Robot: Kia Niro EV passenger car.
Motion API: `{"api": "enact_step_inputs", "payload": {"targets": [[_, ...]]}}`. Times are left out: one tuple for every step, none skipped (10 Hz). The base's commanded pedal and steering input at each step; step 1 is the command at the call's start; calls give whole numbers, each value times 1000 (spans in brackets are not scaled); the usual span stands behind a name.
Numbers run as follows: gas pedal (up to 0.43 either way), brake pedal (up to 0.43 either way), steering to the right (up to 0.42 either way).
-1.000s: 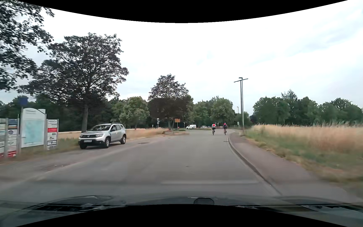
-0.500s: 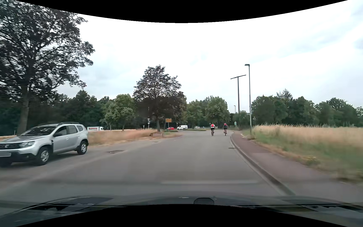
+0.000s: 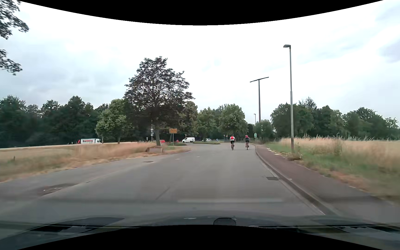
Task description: Follow the waypoints while adhering to traffic rules and regulations
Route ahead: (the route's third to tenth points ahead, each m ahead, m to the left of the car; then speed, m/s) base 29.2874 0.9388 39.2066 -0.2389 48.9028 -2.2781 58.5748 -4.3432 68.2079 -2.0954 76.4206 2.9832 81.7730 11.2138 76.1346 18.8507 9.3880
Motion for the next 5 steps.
{"api": "enact_step_inputs", "payload": {"targets": [[0,0,39],[0,0,39],[0,0,40],[0,0,42],[0,0,44]]}}
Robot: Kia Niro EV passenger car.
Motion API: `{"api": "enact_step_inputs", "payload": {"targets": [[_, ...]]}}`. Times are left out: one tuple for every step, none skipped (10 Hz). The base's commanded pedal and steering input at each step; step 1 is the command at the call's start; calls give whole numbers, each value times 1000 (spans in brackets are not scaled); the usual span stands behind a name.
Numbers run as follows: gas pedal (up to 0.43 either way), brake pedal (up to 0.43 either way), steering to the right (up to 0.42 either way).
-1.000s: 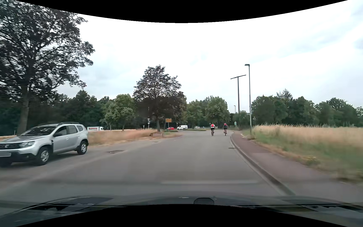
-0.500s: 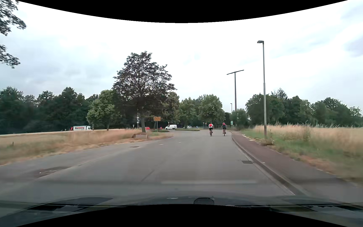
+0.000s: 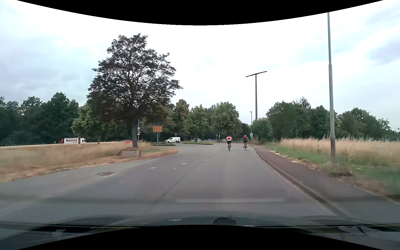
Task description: Follow the waypoints while adhering to traffic rules and regulations
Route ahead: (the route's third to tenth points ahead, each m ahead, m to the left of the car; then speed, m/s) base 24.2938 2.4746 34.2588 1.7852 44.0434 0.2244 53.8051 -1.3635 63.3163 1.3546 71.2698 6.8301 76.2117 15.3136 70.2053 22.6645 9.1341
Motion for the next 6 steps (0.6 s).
{"api": "enact_step_inputs", "payload": {"targets": [[0,0,45],[0,0,45],[0,0,45],[0,0,46],[0,0,46],[0,0,45]]}}
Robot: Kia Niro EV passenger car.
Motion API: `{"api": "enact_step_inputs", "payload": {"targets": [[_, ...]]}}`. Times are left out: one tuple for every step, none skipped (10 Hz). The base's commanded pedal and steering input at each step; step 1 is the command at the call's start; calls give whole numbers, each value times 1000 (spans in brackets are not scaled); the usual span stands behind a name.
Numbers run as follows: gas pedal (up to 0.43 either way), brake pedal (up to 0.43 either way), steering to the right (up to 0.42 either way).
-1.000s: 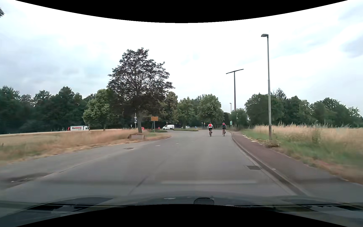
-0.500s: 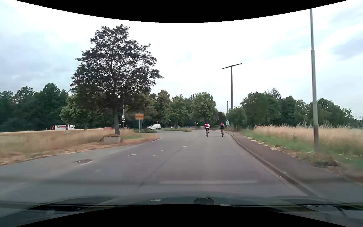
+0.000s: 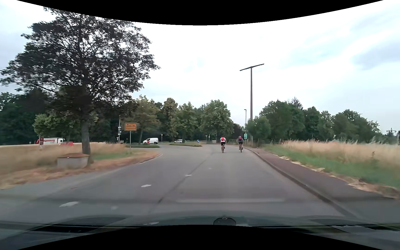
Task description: Follow the waypoints while adhering to traffic rules and regulations
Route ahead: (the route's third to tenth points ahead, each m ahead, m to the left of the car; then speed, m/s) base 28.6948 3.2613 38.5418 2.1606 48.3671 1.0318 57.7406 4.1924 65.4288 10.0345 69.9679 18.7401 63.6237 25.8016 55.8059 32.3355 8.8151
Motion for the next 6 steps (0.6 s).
{"api": "enact_step_inputs", "payload": {"targets": [[0,0,44],[0,0,42],[0,0,39],[0,0,38],[0,0,37],[0,0,36]]}}
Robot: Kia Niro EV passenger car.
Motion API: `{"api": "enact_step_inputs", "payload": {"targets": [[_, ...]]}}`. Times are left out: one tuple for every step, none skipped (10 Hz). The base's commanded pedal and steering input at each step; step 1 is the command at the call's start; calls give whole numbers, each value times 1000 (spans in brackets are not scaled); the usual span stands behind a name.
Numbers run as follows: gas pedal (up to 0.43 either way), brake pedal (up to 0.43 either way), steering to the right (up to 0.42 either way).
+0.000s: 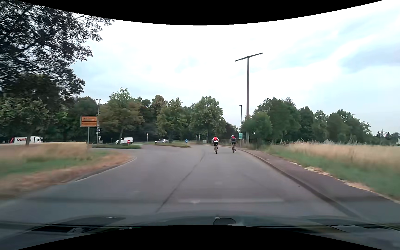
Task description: Follow the waypoints while adhering to traffic rules and regulations
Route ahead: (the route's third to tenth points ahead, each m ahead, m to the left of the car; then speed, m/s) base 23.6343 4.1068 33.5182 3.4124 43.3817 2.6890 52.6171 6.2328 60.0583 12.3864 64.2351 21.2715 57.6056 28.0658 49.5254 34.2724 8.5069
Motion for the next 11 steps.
{"api": "enact_step_inputs", "payload": {"targets": [[0,0,31],[0,0,25],[0,0,19],[0,0,17],[0,0,16],[0,0,15],[0,0,14],[0,0,14],[0,0,12],[0,0,10],[0,0,8]]}}
